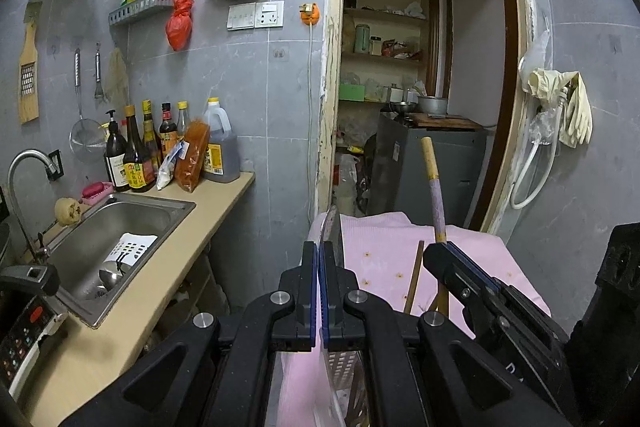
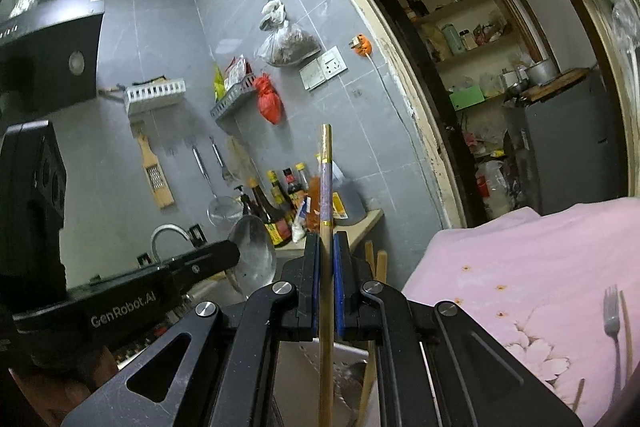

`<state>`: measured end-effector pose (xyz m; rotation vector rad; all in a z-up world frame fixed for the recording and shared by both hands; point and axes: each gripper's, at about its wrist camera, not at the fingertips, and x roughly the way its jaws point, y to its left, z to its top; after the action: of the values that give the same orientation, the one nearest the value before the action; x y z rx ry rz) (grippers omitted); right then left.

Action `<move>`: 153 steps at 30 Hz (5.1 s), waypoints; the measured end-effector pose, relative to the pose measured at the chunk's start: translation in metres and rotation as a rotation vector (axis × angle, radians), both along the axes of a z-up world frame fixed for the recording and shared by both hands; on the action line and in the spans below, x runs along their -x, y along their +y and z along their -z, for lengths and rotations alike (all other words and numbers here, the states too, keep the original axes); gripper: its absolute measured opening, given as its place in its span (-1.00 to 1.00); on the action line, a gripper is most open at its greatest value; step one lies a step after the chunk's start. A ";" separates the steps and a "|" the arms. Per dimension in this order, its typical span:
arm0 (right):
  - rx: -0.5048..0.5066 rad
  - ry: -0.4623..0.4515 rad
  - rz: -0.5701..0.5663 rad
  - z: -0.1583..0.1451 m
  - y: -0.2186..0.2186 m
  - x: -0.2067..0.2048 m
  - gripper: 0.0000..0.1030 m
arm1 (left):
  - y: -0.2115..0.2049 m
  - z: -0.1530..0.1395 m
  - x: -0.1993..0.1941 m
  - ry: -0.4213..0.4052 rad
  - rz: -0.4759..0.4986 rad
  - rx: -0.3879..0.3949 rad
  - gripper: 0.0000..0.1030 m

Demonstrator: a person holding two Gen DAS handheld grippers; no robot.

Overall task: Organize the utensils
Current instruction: 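Carry the spoon and chopstick to the white holder and open both tools inside, then move both tools back over the remaining utensils on the cloth, then grasp the gold spoon with the left tool while the right tool grasps a chopstick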

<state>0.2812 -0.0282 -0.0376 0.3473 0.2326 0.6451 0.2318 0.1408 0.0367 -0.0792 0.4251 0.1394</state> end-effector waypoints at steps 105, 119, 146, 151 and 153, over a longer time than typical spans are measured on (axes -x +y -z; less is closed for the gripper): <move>0.432 0.268 0.363 0.038 -0.278 -0.044 0.97 | -0.203 0.089 -0.068 0.172 0.287 -0.041 0.90; 0.412 0.414 0.218 0.125 -0.261 -0.078 0.74 | -0.209 0.172 -0.087 0.403 0.337 -0.004 0.12; 0.610 0.551 0.030 0.153 -0.187 -0.104 -0.19 | -0.223 0.193 -0.072 0.491 0.347 -0.057 -0.61; 0.653 0.624 0.029 0.147 -0.178 -0.110 -0.47 | -0.225 0.192 -0.069 0.501 0.368 -0.068 -0.78; 0.616 0.654 0.023 0.146 -0.179 -0.107 -0.67 | -0.224 0.192 -0.070 0.512 0.363 -0.053 -0.82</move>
<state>0.3884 -0.2073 -0.1841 -0.0477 1.0252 0.3912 0.3020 -0.0832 -0.1552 0.0895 0.9378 -0.1925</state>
